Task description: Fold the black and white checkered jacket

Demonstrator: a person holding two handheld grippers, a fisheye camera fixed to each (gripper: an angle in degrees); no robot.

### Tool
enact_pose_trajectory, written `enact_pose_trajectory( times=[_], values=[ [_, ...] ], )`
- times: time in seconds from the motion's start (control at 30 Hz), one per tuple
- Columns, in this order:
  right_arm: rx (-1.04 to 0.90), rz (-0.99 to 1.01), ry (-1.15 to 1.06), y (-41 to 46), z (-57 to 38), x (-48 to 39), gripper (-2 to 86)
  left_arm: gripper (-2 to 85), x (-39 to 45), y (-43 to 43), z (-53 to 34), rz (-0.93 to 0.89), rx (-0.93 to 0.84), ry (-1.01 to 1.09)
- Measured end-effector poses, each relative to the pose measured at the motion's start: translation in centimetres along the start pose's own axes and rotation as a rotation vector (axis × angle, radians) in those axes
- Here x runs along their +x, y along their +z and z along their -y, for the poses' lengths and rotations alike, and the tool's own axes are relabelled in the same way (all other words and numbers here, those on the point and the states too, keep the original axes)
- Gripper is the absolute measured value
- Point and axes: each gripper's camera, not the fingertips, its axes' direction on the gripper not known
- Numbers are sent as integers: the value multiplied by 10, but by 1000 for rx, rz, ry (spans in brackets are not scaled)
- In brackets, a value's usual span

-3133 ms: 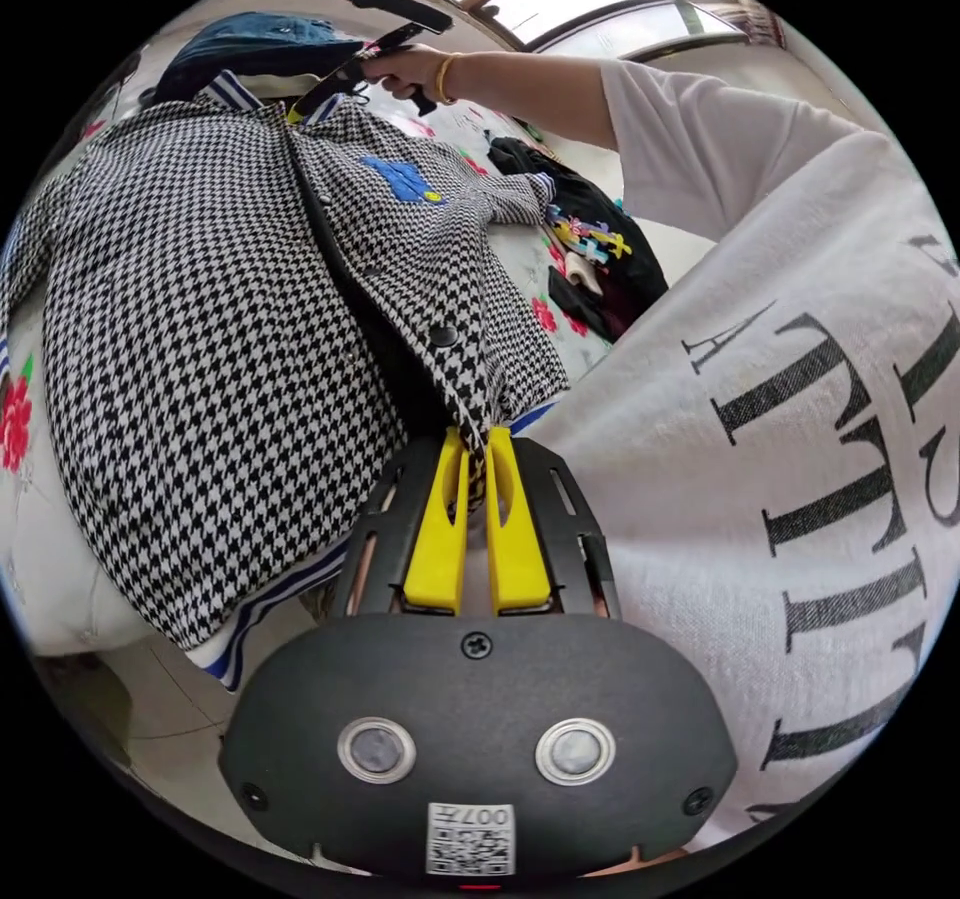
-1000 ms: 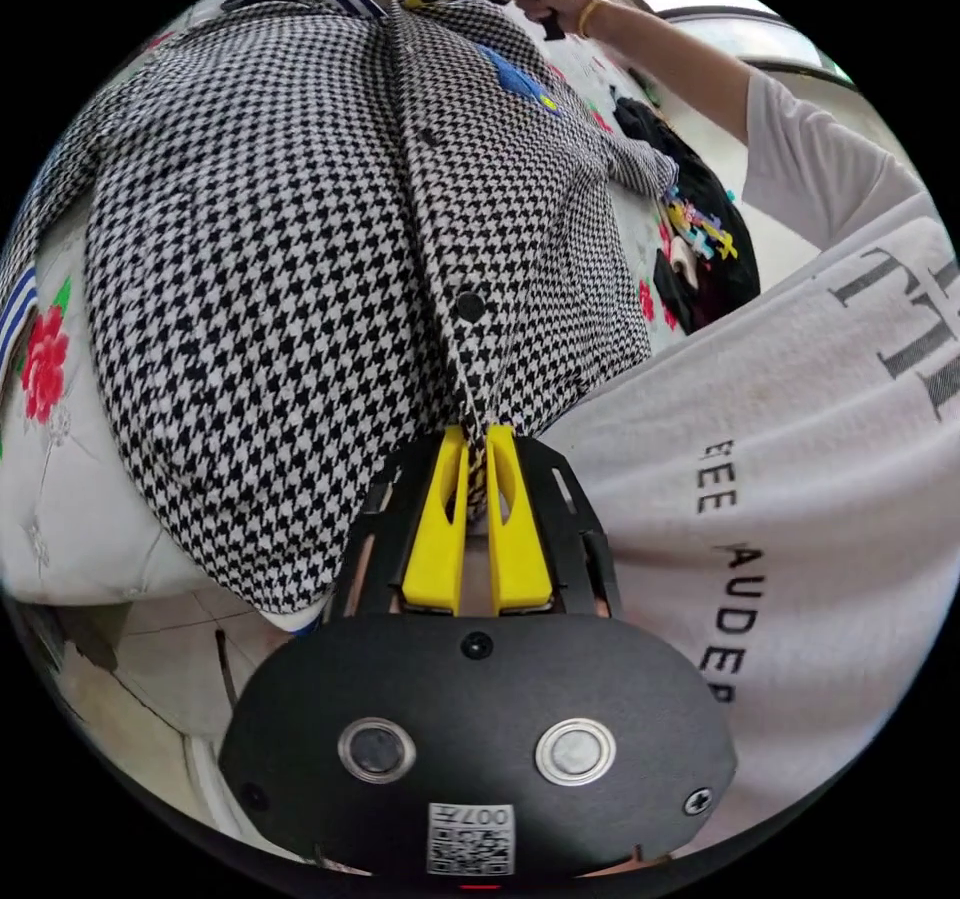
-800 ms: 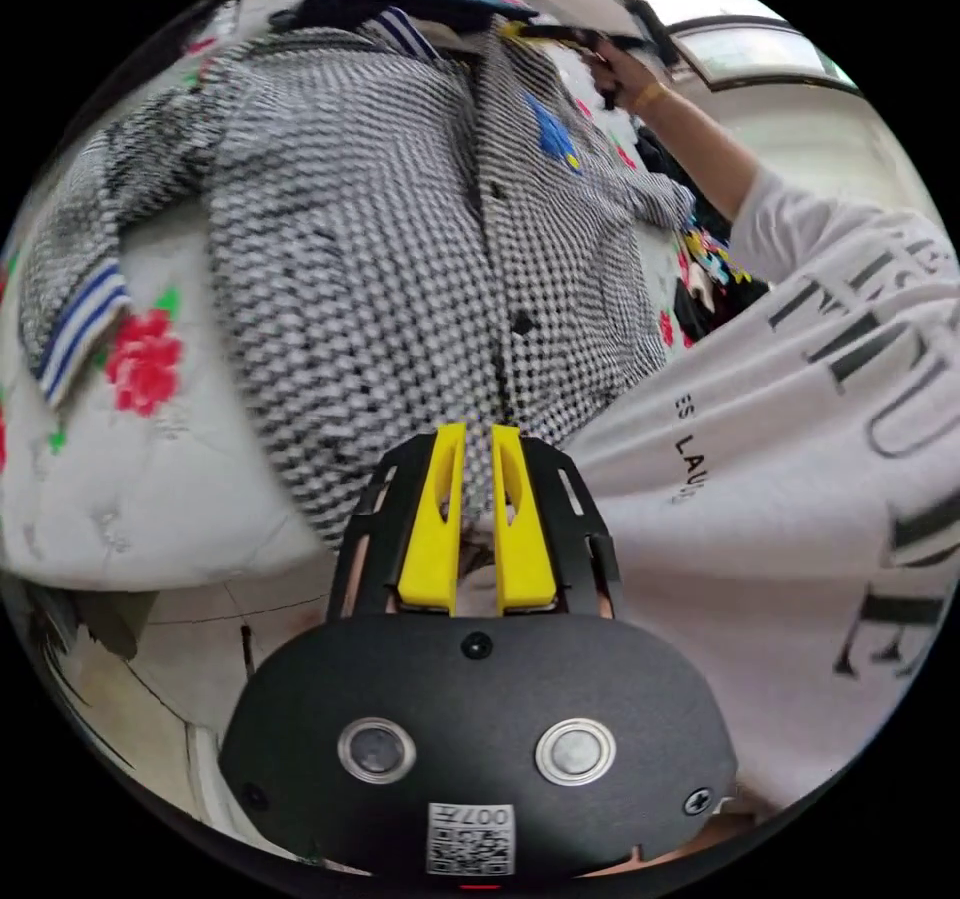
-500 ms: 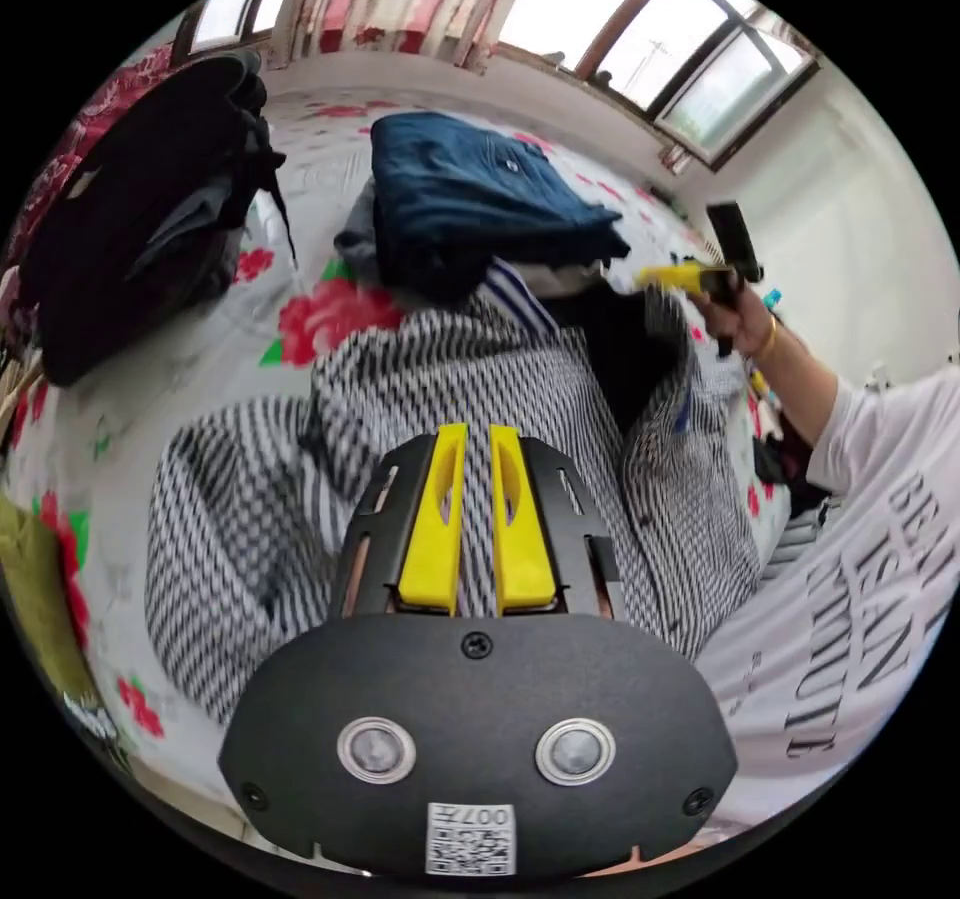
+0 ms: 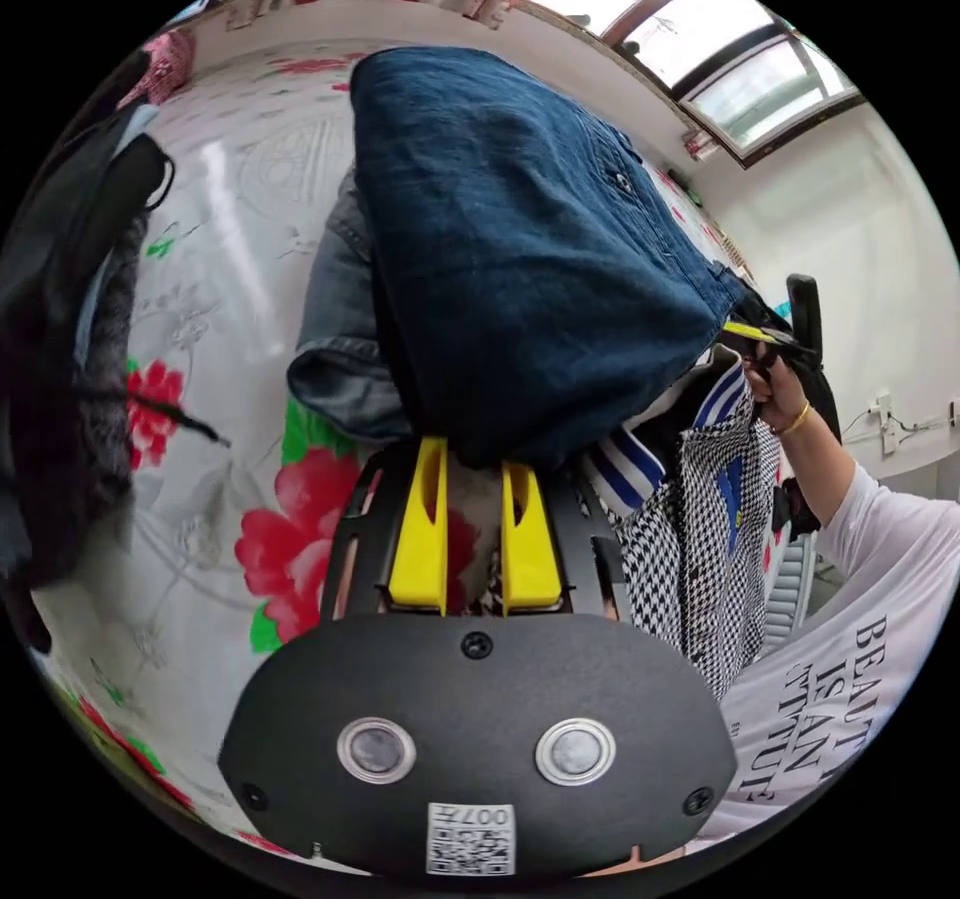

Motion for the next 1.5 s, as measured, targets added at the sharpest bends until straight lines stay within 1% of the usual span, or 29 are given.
enact_pose_trajectory(
  times=[0.1,0.17,0.2,0.27,0.37,0.43,0.5,0.53,0.6,0.63,0.73,0.8,0.83,0.87,0.9,0.93,0.97,1.07,1.13,1.2,1.23,1.3,1.33,1.4,1.47,1.5],
  values=[
    [-5,-83,-46,18,47,-2,81,68,-1,0,25,64,15,-2],
    [-5,-164,-96,31,82,-4,80,67,-4,2,48,141,57,-1],
    [7,-211,-107,40,103,-3,80,66,-5,4,65,208,88,9],
    [20,-234,-78,48,136,4,78,65,-16,5,94,268,127,-56],
    [16,-189,21,46,164,15,74,65,-19,-3,97,250,125,-135],
    [30,-153,22,24,149,6,72,66,0,-26,61,275,163,-81],
    [132,-111,-57,-19,89,-27,69,67,23,-46,16,243,182,26],
    [142,-85,-82,-28,72,-36,69,69,38,-55,-16,165,166,106],
    [113,55,-158,-47,10,-68,69,81,57,-62,-60,50,115,206],
    [98,78,-170,-47,-3,-76,69,91,66,-63,-82,37,83,220],
    [-9,50,-217,-26,-42,-113,68,104,96,-52,-97,40,7,282],
    [-93,-55,-232,13,-45,-127,63,99,109,-31,-84,113,-44,291],
    [-113,-91,-230,25,-43,-128,62,88,110,-10,-71,154,-87,264],
    [-145,-178,-249,51,-37,-130,60,77,105,-6,-58,156,-79,201],
    [-182,-284,-266,77,-31,-128,57,72,104,-7,-53,144,-46,202],
    [-183,-318,-276,86,-28,-127,56,65,99,-1,-41,153,-63,158],
    [-132,-322,-311,90,-25,-130,55,63,98,0,-37,151,-66,152],
    [-139,-264,-242,85,-12,-129,55,60,100,3,-40,176,-26,164],
    [-53,-259,-210,59,-19,-140,56,62,98,2,-54,160,56,159],
    [64,-236,-205,24,-38,-175,57,71,93,-5,-59,149,63,97],
    [67,-213,-202,20,-41,-184,58,75,93,-16,-66,146,104,66],
    [11,-106,-217,34,-57,-224,61,71,98,-35,-82,147,189,31],
    [-11,-96,-218,43,-62,-233,62,65,102,-46,-94,164,232,6],
    [-101,-106,-199,93,-77,-253,61,61,107,-57,-114,185,263,-48],
    [-176,-100,-163,130,-83,-254,55,52,115,-65,-145,200,257,-91],
    [-106,-170,-147,130,-86,-257,41,50,116,-66,-154,210,245,-107]
  ],
)
